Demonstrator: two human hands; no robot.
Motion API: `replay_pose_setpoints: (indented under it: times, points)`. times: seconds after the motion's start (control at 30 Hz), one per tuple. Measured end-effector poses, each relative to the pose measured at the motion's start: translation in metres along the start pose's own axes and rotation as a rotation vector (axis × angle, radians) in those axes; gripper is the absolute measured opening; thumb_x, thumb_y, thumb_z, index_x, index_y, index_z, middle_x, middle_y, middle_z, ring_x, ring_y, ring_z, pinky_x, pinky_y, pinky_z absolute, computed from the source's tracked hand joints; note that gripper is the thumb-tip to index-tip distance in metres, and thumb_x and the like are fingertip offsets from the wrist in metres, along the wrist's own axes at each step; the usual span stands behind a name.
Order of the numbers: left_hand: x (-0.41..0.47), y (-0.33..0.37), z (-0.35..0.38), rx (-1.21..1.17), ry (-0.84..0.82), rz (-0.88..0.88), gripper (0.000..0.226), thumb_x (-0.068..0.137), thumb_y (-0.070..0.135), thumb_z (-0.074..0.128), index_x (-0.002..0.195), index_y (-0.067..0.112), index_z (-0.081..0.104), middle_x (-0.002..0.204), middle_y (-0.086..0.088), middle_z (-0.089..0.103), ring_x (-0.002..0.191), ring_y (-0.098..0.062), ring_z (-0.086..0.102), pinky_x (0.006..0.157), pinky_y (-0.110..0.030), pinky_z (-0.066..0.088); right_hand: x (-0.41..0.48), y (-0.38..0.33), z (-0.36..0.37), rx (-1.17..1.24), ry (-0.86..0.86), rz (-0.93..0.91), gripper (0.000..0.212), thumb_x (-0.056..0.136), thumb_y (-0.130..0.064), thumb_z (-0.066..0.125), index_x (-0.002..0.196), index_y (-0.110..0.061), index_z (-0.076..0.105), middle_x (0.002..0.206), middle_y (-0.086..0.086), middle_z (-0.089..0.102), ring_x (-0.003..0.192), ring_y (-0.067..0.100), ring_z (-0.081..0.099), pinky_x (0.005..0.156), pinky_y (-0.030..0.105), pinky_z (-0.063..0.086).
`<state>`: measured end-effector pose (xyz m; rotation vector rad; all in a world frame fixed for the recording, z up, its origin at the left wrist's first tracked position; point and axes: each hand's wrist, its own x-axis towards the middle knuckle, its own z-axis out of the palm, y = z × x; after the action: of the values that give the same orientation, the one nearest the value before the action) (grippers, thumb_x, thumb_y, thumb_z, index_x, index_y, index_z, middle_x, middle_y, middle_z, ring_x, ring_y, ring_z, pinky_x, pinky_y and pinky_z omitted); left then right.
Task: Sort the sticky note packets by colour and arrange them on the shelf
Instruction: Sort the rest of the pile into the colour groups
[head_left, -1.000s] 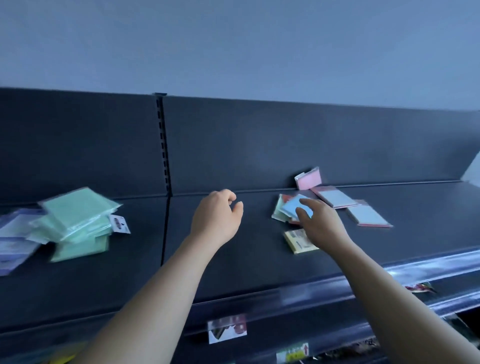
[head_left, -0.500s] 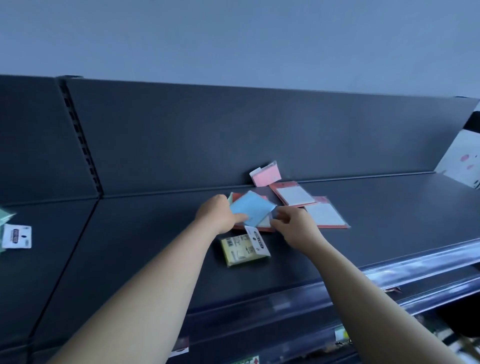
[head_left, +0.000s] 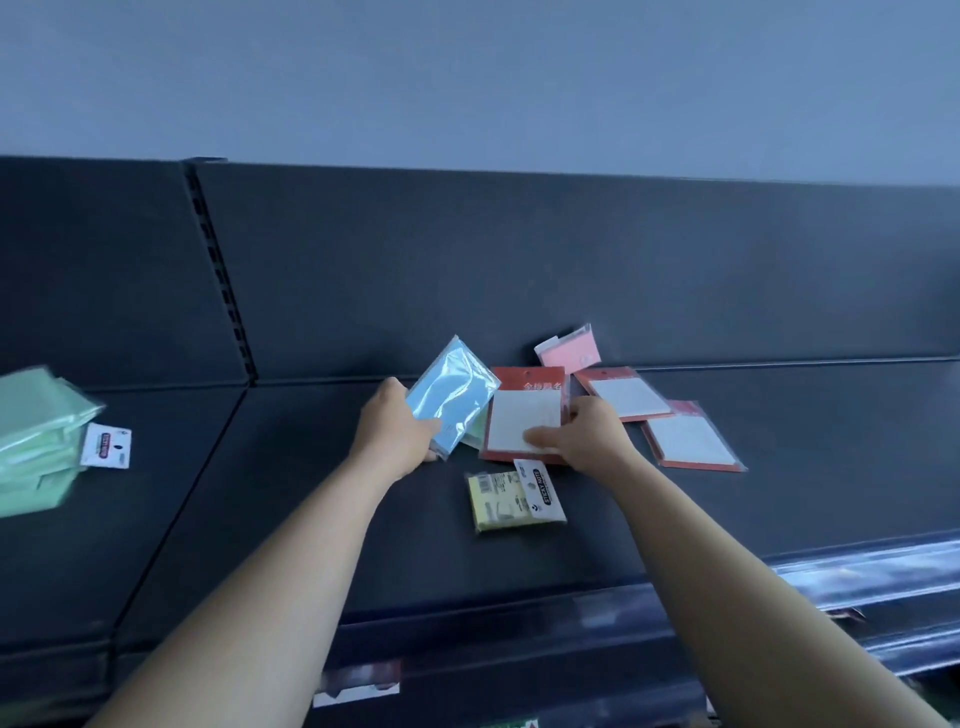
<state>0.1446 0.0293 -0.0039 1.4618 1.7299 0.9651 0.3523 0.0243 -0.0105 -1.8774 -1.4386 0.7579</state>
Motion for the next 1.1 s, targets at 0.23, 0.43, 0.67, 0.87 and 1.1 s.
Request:
replay_pose_setpoints:
  times: [0.23,0.43,0.67,0.87,1.1]
  points:
    - [-0.027,-0.009,-0.045,-0.149,0.120,0.067,0.013,0.093,0.013,0.054,0.104,0.011,0.048,0.101,0.001,0.061,0.067,-0.016,0.072,0.071,-0.036,0.061,-0.015,-0.036,-0.005,0.133,0.112,-0.204,0.016,0.086,-0.013,0.067,0.097,-0.016,0.055,0.093,-0.001,0.065,0.081,0.017,0.062,0.063,0.026,0.048]
    - [-0.057,-0.033,-0.102,-0.227,0.294,0.109,0.020,0.088,0.011,0.061,0.106,0.015,0.053,0.103,0.001,0.063,0.078,-0.016,0.070,0.056,-0.022,0.055,-0.039,-0.086,0.022,0.223,0.074,-0.346,0.015,0.086,-0.017,0.068,0.096,-0.015,0.056,0.090,-0.004,0.066,0.080,0.012,0.064,0.069,0.028,0.052]
    - [-0.092,-0.080,-0.192,-0.221,0.508,0.059,0.018,0.087,0.013,0.061,0.104,0.012,0.054,0.099,-0.001,0.065,0.073,-0.016,0.070,0.059,-0.027,0.058,-0.085,-0.156,0.097,0.269,-0.067,-0.480,0.018,0.084,-0.015,0.069,0.100,-0.015,0.061,0.094,-0.004,0.070,0.084,0.013,0.067,0.072,0.027,0.053]
    - [-0.120,-0.136,-0.290,-0.164,0.614,-0.015,0.016,0.087,0.015,0.061,0.101,0.012,0.053,0.096,-0.004,0.066,0.072,-0.019,0.071,0.066,-0.041,0.061,-0.131,-0.221,0.174,0.264,-0.169,-0.550,0.019,0.085,-0.016,0.067,0.102,-0.017,0.058,0.097,-0.005,0.069,0.087,0.014,0.066,0.075,0.032,0.055]
    - [-0.135,-0.190,-0.408,-0.080,0.668,-0.019,0.011,0.089,0.016,0.060,0.098,0.015,0.054,0.092,-0.002,0.066,0.074,-0.022,0.068,0.066,-0.046,0.060,-0.180,-0.301,0.273,0.274,-0.216,-0.566,0.021,0.083,-0.016,0.069,0.102,-0.017,0.059,0.096,-0.005,0.069,0.086,0.015,0.067,0.079,0.035,0.056]
